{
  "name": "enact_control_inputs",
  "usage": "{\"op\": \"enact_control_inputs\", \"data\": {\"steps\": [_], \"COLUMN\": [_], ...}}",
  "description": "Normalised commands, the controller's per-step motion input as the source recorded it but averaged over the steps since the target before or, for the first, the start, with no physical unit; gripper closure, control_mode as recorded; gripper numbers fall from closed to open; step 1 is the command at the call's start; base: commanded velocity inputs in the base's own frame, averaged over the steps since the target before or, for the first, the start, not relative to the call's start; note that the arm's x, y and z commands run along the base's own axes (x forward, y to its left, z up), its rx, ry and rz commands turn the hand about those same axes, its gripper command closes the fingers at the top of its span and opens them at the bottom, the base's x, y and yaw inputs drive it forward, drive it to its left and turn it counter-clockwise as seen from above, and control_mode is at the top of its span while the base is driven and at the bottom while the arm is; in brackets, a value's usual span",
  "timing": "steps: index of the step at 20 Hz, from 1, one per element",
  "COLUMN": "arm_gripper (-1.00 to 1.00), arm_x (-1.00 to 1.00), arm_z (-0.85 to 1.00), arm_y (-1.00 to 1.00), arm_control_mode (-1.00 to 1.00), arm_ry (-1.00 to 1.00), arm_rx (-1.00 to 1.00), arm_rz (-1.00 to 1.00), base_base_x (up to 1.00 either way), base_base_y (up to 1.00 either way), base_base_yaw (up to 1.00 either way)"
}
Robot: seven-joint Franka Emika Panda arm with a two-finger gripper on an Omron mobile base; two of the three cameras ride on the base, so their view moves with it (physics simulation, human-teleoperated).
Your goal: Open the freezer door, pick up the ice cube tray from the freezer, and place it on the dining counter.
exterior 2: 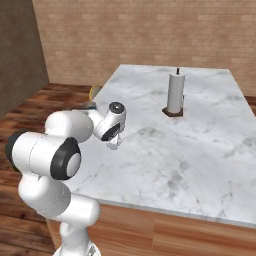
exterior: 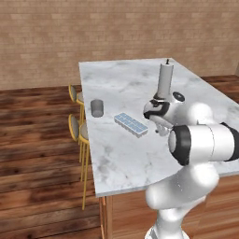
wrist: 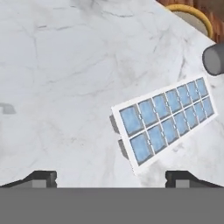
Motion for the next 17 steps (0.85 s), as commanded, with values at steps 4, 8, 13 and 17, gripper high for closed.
{"op": "enact_control_inputs", "data": {"steps": [4, 8, 13, 17], "arm_gripper": [-1.00, -1.00, -1.00, -1.00], "arm_x": [-0.22, -0.59, -0.99, -1.00], "arm_z": [1.00, 1.00, 1.00, 0.74], "arm_y": [-0.13, -0.16, -0.05, 0.15], "arm_control_mode": [-1.00, -1.00, -1.00, -1.00], "arm_ry": [0.42, 0.35, 0.23, 0.06], "arm_rx": [0.15, 0.16, 0.12, 0.01], "arm_rz": [-0.08, -0.08, -0.06, -0.04], "base_base_x": [0.00, 0.00, 0.00, 0.00], "base_base_y": [0.00, 0.00, 0.00, 0.00], "base_base_yaw": [0.00, 0.00, 0.00, 0.00]}}
